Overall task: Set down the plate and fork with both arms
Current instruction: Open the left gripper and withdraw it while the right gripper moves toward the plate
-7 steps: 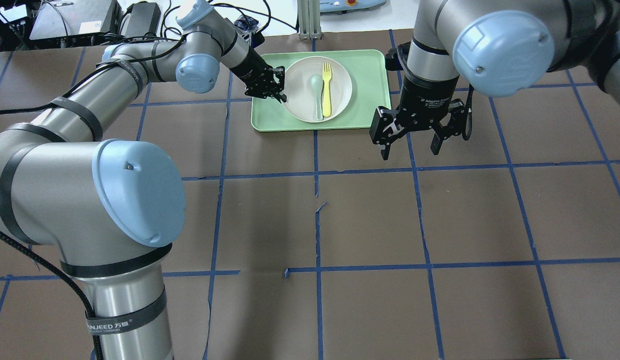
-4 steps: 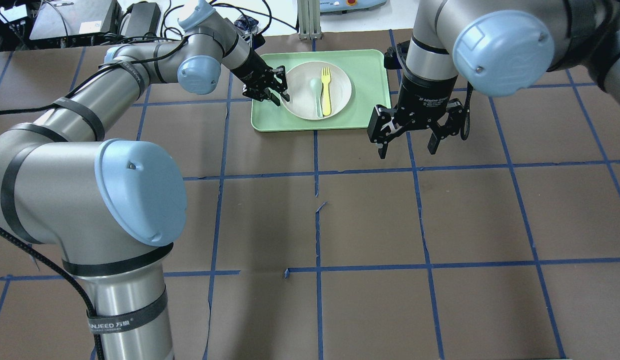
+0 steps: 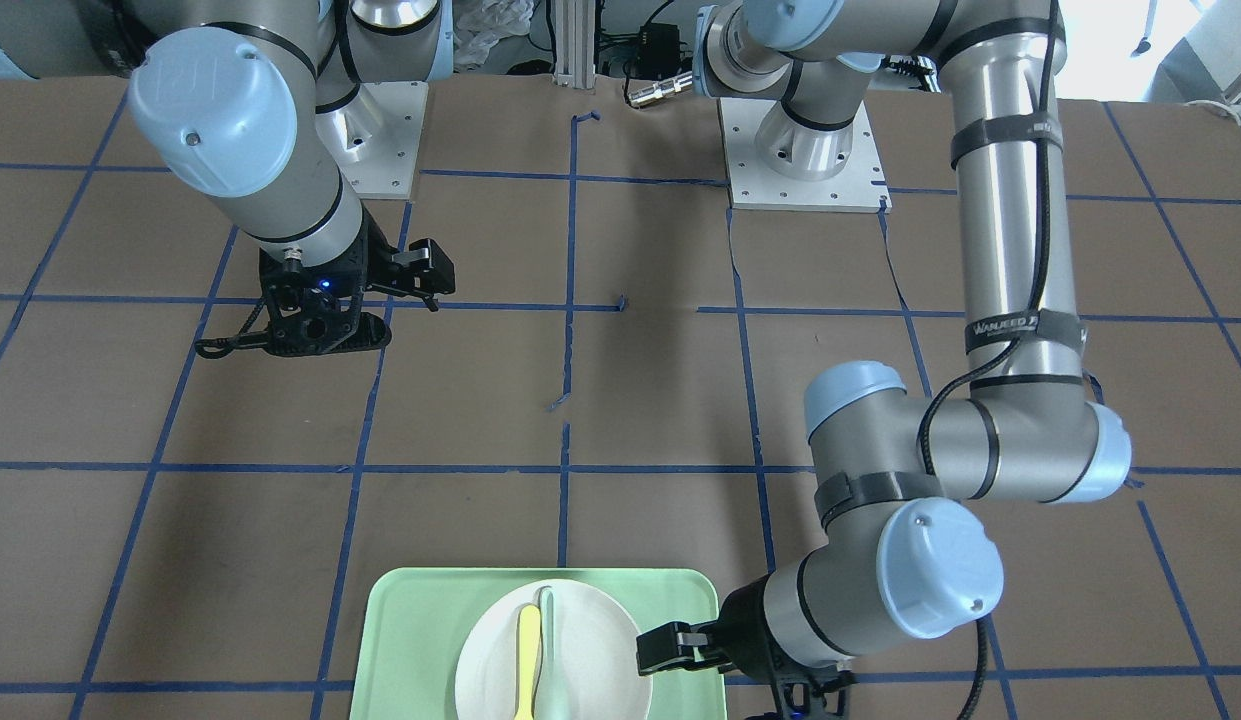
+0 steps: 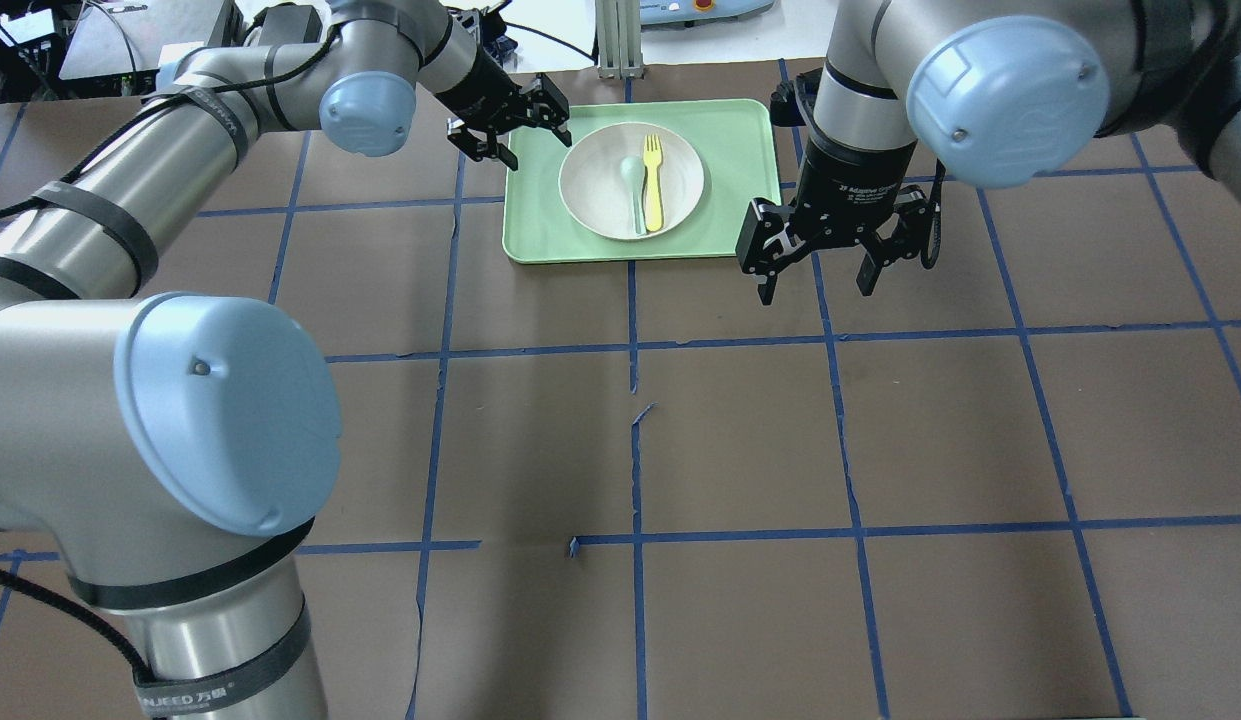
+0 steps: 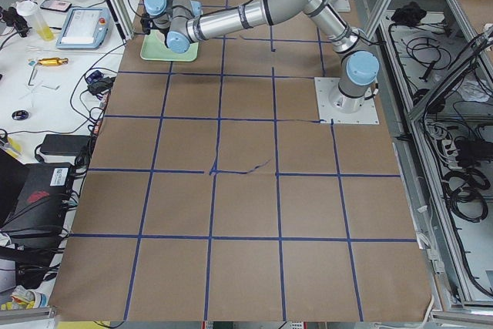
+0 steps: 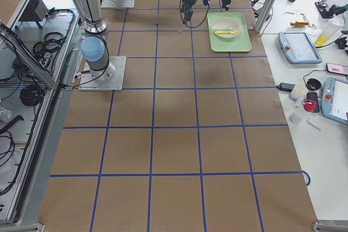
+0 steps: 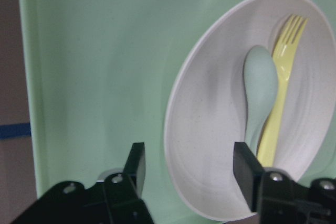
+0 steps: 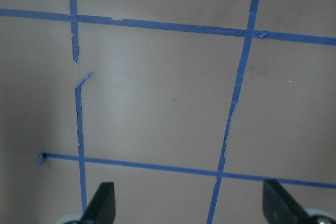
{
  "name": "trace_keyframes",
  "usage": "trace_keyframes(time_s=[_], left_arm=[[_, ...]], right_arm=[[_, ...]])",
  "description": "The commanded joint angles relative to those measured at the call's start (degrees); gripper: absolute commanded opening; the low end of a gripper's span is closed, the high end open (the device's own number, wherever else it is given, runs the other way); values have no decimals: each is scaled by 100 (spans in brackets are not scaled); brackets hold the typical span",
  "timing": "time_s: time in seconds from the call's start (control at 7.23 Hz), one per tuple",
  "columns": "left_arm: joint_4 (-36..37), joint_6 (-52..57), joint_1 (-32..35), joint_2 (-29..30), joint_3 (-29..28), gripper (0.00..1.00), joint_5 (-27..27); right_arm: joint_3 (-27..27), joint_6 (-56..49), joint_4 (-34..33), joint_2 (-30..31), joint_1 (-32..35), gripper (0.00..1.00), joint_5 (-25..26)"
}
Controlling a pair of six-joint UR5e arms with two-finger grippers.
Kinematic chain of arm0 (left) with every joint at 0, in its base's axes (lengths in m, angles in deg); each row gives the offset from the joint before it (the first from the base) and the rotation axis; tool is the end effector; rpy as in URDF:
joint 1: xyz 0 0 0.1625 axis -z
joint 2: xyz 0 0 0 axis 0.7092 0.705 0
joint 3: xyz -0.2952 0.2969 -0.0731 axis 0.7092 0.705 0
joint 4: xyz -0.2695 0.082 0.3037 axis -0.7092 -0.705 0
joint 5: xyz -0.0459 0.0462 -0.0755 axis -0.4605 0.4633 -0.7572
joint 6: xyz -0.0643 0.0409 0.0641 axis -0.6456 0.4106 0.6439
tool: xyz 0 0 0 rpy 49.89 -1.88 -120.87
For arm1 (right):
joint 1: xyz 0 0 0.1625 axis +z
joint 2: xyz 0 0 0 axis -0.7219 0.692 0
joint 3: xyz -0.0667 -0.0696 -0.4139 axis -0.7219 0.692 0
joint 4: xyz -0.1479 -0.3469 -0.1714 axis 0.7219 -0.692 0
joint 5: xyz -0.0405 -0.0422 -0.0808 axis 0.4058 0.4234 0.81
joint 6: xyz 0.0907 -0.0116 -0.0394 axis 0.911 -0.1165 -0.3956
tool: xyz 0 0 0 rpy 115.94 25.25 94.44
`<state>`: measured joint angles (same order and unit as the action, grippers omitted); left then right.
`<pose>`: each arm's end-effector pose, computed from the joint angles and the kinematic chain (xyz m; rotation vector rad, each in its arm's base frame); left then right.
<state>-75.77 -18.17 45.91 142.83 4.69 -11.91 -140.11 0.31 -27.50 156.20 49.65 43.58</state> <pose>-0.1845 -0.7673 0.2690 0.1258 -2.7536 0.1032 0.1952 -0.5281 0.3973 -0.1268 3.0667 0.2878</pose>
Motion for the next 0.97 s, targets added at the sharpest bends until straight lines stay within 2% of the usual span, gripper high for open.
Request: trace_keyframes(time_s=[0.0,0.14,0.28,0.41,0.55,0.69,0.83], left_arm=[[-929,303,-465,-686,293,100,761],[-1125,1227,-842,-924,660,100,1225],[-1249,1968,-1159,-1222,1029,100,1586],[-1363,2227,-1328,-1469,1251,100,2199],[-1556,2230,-1408,-1697,1314,100,2762],[-1714,2230,-1530,-1847,1323,100,2811],[-1751,2247,-1567,-1910,1410,100,2776]], right_arm=[[-17,302,-988,-317,2,100,-48],[62,284,-1059,-545,2,100,-57],[97,362,-1626,-860,11,100,-57],[132,685,-1771,-1090,46,100,-57],[307,497,-1859,-1188,64,100,-135],[683,486,-1895,-1389,64,100,-258],[1139,617,-1904,-1800,151,81,-355]])
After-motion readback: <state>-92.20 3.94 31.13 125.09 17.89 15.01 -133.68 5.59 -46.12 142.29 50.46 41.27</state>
